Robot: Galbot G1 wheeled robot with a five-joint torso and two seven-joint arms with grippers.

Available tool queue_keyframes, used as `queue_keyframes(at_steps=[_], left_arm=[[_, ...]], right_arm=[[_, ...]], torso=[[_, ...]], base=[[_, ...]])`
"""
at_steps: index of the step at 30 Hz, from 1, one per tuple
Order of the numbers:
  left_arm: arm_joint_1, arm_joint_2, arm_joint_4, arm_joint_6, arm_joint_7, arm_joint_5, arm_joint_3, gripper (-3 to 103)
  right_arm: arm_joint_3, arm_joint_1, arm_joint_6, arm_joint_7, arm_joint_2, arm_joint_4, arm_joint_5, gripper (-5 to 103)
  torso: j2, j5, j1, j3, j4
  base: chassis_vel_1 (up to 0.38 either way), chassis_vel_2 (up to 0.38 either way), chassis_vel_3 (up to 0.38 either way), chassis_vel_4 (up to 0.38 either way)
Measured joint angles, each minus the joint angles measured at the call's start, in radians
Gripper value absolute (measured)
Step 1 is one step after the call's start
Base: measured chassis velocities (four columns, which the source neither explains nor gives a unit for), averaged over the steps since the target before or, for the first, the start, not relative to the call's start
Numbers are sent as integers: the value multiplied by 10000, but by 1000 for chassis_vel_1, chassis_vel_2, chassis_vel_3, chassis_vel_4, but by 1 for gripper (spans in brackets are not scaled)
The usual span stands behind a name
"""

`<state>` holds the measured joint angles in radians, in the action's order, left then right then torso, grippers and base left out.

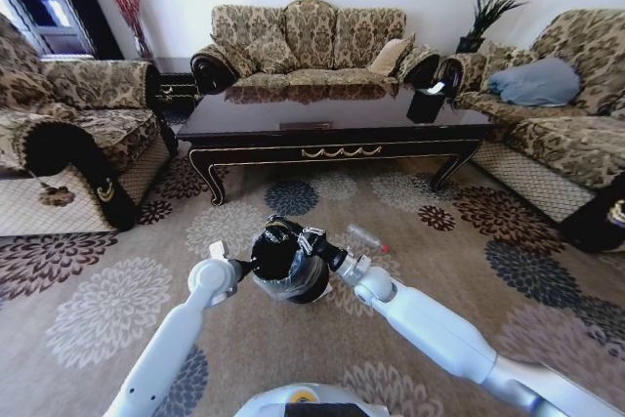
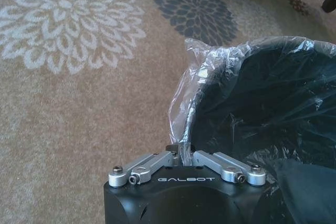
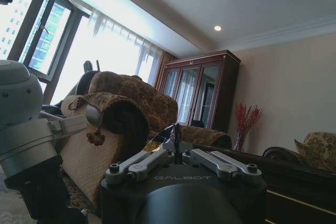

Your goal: Move to the front of the table and pick up the trash from the floor, then place it into the trash bin.

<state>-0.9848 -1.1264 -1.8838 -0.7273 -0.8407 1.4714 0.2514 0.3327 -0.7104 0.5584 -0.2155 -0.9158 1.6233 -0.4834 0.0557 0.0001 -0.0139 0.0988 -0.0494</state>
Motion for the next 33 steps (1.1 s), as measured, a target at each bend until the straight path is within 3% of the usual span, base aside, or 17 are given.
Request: queue_keyframes(at_steps=[3, 6, 8, 12, 13, 15, 17, 20, 21, 26, 27, 30, 32, 33], left_arm=[[8, 42, -82, -2, -5, 57, 59, 0], [7, 70, -158, -5, -10, 94, 88, 0], [-4, 72, -180, -7, -12, 96, 103, 0], [-152, 107, -312, -14, -24, 96, 224, 0], [-152, 107, -312, -14, -24, 96, 224, 0], [-256, 168, -423, -22, -25, 92, 317, 0], [-305, 194, -468, -24, -25, 89, 374, 0], [-529, 323, -652, -48, -26, 82, 817, 0], [-529, 323, -652, -48, -26, 82, 817, 0], [-956, 846, -1013, -55, -125, 220, 1965, 0], [-956, 846, -1013, -55, -125, 220, 1965, 0], [-1282, 1396, -1258, -55, -306, 518, 2839, 0], [-1479, 1798, -1431, -71, -569, 848, 3478, 0], [-1479, 1798, -1431, -71, -569, 848, 3478, 0]], right_arm=[[-76, -116, -30, -1, 60, 12, 19, -1], [-199, -288, -107, 20, 134, 112, 22, 15], [-236, -333, -124, 31, 162, 155, 21, 15], [-415, -549, -143, 56, 293, 350, 0, 36], [-415, -549, -143, 56, 293, 350, 0, 36], [-575, -693, -143, 93, 369, 477, -21, 47], [-670, -766, -143, 134, 392, 550, -30, 47], [-1090, -943, -309, 529, 420, 779, -176, 63], [-1090, -943, -309, 529, 420, 779, -176, 63], [-1623, -1316, -1578, 2567, 511, 983, -578, 85], [-1623, -1316, -1578, 2567, 511, 983, -578, 85], [-1750, -1616, -2511, 3611, 578, 969, -872, 99], [-1695, -1781, -3211, 4295, 596, 917, -1222, 100], [-1695, -1781, -3211, 4295, 596, 917, -1222, 100]], torso=[[0, 1, 0, 0, 0], [0, 0, 0, 0, 0], [0, 0, 0, 0, -1], [0, -1, 0, 0, 1], [0, -1, 0, 0, 1], [0, -1, 0, 0, 0], [0, -1, 0, 0, -1], [0, -2, 0, -1, 1], [0, -2, 0, -1, 1], [0, -2, 1, 0, 0], [0, -2, 1, 0, 0], [0, -3, 1, -1, -1], [0, -4, 2, -1, 4], [0, -4, 2, -1, 4]], base=[[0, 0, 0, 0], [0, 0, 0, 0], [0, 0, 0, 0], [0, 0, 0, 0], [0, 0, 0, 0], [0, 0, 0, 0], [0, 0, 0, 0], [0, 0, 0, 0], [0, 0, 0, 0], [0, 0, 0, 0], [0, 0, 0, 0], [0, 0, 0, 0], [0, 0, 0, 0], [0, 0, 0, 0]])
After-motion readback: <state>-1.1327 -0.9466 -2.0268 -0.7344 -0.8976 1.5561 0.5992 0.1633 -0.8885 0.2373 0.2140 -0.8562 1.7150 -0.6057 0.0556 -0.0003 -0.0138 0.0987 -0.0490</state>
